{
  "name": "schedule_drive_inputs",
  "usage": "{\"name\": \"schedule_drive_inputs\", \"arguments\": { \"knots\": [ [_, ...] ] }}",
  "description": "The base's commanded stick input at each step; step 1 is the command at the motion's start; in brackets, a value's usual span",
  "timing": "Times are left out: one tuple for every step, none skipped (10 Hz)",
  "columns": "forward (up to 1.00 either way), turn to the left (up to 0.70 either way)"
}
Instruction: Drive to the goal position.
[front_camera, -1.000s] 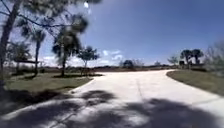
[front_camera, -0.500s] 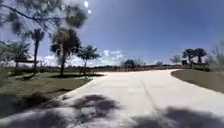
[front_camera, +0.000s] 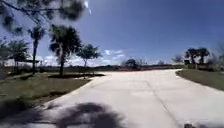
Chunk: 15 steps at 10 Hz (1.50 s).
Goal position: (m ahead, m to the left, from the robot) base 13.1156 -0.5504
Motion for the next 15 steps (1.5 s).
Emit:
{"name": "schedule_drive_inputs", "arguments": {
  "knots": [
    [1.0,-0.4],
    [1.0,-0.4],
    [1.0,-0.39],
    [1.0,-0.23],
    [1.0,-0.07],
    [1.0,0.0],
    [1.0,0.0],
    [1.0,0.0],
    [1.0,0.0],
    [1.0,0.0],
    [1.0,0.0],
    [1.0,0.0],
    [1.0,0.0],
    [1.0,0.0],
    [1.0,0.0]
  ]
}}
